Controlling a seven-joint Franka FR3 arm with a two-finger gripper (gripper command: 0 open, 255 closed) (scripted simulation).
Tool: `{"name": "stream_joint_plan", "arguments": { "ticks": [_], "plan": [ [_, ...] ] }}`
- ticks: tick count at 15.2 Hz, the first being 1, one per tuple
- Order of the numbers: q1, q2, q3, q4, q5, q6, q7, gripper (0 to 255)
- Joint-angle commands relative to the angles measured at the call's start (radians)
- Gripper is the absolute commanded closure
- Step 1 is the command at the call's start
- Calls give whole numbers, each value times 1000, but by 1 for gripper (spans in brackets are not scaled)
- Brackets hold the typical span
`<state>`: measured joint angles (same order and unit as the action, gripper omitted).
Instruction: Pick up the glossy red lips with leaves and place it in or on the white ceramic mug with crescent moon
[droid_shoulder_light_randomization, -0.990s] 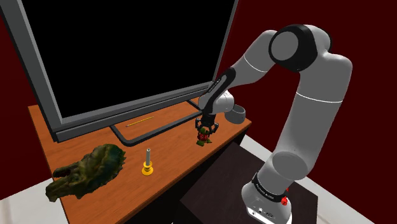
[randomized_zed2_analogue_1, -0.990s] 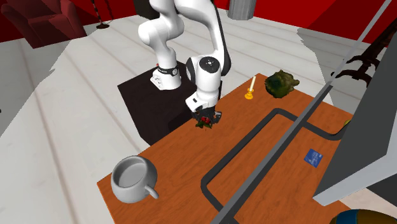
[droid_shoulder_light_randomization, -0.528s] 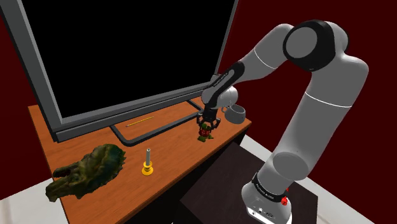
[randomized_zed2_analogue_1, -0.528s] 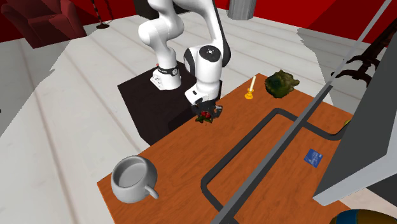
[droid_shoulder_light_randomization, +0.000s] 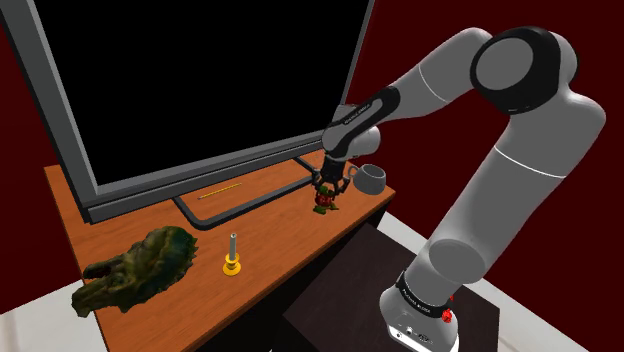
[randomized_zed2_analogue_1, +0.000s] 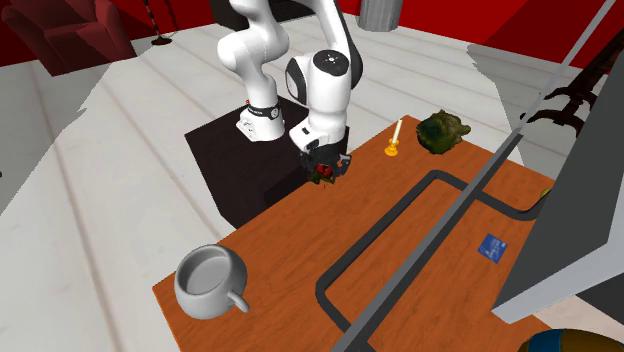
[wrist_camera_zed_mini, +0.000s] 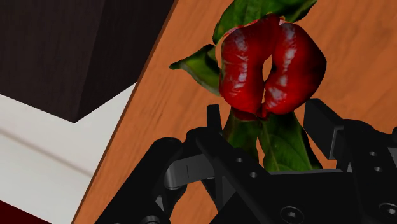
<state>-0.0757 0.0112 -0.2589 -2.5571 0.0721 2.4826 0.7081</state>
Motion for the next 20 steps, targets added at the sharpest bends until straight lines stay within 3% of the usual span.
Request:
{"name": "stream_joint_plan", "arguments": {
  "ticks": [1,12,20],
  "plan": [
    [0,-28,-1,5,-14,-32,12,255],
    [-7,-151,3,42,-64,-187,53,255],
    [-95,-15,-110,200,-44,-221,-165,255]
  ]
}}
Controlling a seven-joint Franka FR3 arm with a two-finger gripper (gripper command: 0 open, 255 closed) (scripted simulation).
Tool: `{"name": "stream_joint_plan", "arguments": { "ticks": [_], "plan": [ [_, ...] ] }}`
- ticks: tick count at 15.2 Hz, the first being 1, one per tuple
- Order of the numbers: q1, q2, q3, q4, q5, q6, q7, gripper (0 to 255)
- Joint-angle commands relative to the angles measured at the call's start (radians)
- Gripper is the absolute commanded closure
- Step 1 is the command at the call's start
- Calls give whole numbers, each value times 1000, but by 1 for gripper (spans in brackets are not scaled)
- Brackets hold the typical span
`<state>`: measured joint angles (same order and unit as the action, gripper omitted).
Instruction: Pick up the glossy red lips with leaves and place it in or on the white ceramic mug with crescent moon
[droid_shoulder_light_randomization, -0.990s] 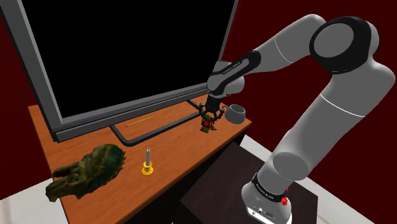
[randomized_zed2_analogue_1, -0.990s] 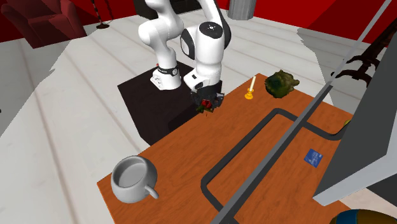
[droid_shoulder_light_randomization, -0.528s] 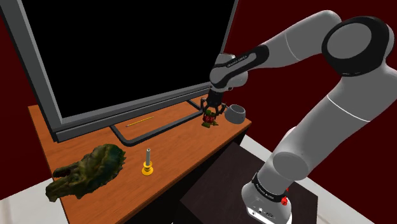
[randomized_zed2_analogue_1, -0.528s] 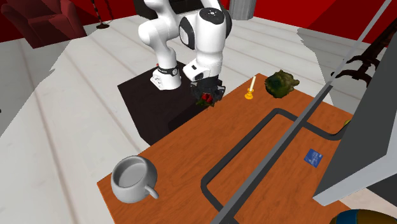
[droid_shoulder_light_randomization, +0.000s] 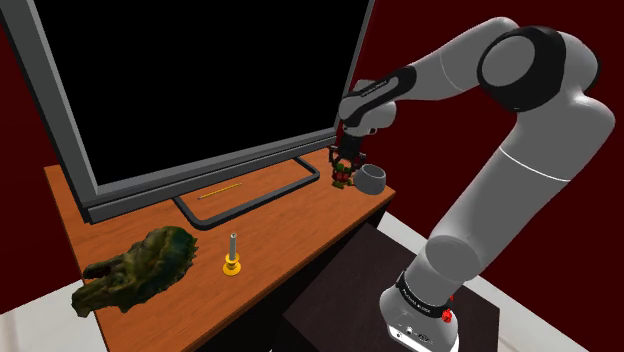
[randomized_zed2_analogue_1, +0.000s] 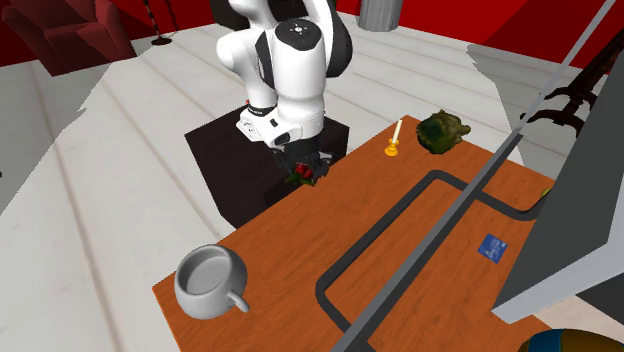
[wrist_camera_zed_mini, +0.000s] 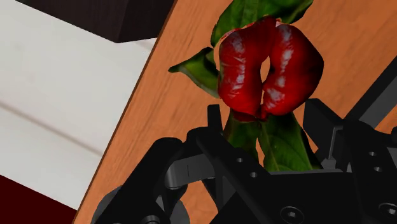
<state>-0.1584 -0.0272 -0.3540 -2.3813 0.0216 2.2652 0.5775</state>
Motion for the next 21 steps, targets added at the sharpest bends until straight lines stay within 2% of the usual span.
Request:
{"name": "stream_joint_plan", "arguments": {
  "ticks": [1,12,21],
  "plan": [
    [-24,44,-26,49,13,-9,-62,255],
    [-181,320,-99,394,131,-114,-348,255],
    [-366,598,-96,802,225,-269,-511,255]
  ]
}}
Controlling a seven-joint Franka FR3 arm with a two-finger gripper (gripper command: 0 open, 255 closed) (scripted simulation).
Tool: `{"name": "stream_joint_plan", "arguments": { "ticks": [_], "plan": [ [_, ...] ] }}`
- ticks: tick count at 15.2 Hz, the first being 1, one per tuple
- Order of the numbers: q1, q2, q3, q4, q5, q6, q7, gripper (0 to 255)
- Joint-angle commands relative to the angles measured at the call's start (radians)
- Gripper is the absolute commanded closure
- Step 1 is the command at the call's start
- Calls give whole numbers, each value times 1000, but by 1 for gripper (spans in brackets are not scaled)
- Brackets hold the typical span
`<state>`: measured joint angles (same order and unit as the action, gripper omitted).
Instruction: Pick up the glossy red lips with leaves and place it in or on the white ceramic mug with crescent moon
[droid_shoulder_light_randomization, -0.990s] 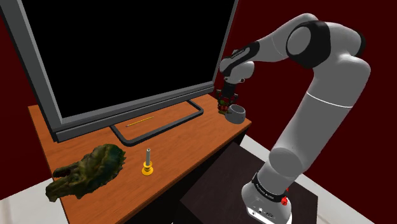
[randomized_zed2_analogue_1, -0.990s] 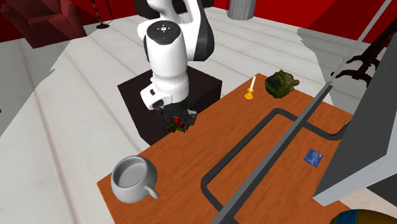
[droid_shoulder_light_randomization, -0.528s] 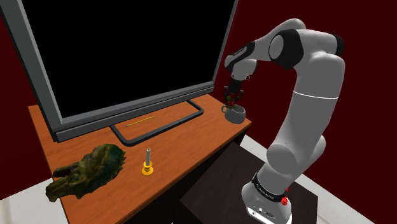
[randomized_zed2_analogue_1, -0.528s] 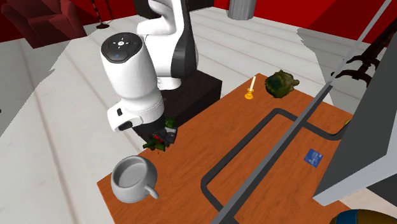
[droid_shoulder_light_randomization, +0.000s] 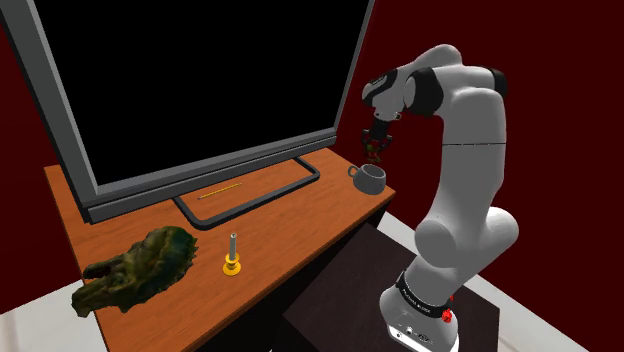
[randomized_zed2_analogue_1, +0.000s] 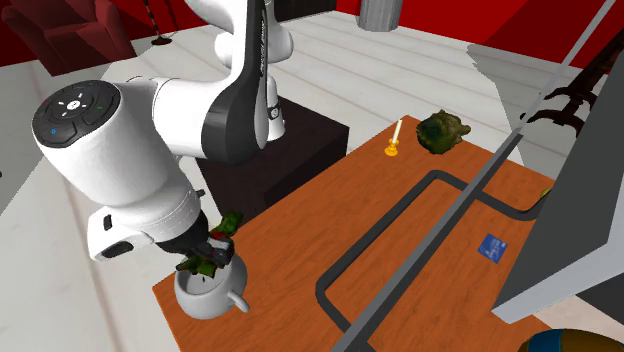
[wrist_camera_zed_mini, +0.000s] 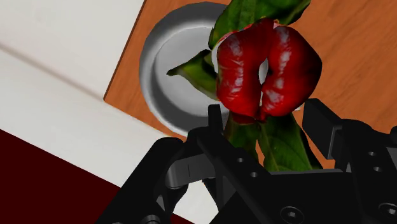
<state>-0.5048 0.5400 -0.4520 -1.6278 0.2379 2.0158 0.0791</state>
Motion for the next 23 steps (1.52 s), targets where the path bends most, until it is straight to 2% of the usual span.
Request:
{"name": "stream_joint_plan", "arguments": {
  "ticks": [1,2,15,23],
  "plan": [
    [-43,66,5,105,18,-43,-25,255],
    [-75,113,9,183,29,-74,-40,255],
    [-86,197,35,139,62,49,-57,255],
    [-87,201,36,138,64,54,-58,255]
  ]
}}
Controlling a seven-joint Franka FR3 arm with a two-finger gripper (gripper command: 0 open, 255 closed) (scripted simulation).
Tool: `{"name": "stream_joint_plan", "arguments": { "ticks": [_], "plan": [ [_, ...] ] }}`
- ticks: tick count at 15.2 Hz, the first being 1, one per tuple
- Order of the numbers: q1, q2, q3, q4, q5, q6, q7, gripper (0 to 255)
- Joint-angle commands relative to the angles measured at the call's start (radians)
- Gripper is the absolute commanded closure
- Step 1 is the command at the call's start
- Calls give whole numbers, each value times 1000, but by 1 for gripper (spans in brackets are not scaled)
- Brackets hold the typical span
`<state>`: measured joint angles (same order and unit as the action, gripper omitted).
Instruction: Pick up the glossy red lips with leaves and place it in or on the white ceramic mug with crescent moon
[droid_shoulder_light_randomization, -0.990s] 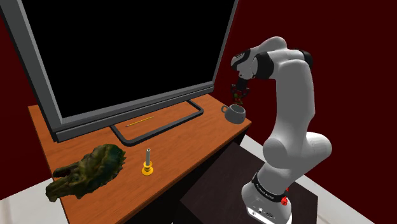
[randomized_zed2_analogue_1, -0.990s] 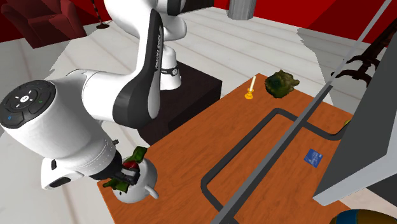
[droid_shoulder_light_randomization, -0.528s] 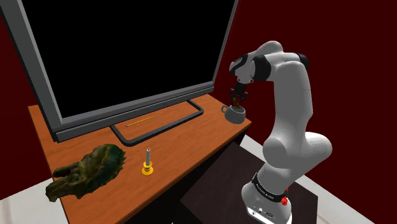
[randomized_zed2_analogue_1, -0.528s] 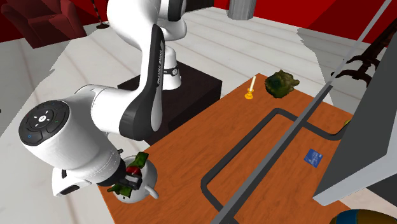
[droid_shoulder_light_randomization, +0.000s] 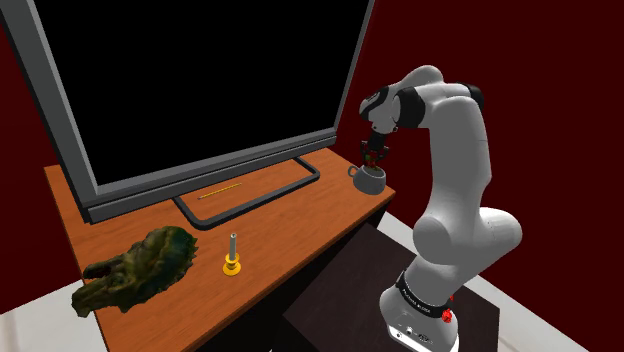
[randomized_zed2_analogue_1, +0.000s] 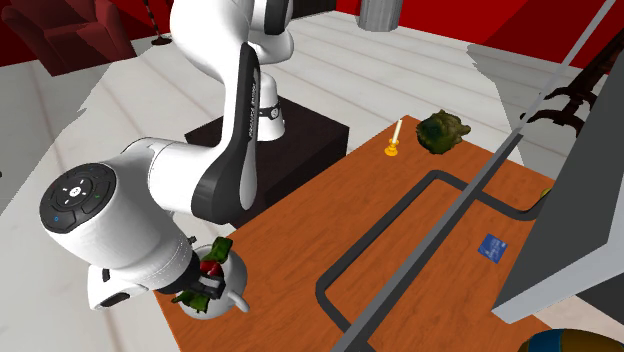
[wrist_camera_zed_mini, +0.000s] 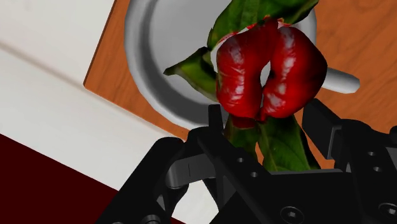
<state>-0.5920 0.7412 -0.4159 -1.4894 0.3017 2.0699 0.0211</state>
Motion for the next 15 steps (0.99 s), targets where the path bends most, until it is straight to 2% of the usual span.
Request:
{"name": "stream_joint_plan", "arguments": {
  "ticks": [1,6,10,15],
  "plan": [
    [0,0,0,0,0,0,0,0],
    [0,0,0,0,0,0,0,0],
    [3,-48,-16,53,-23,-98,15,0],
    [3,-48,-16,53,-23,-98,15,0]
  ]
}}
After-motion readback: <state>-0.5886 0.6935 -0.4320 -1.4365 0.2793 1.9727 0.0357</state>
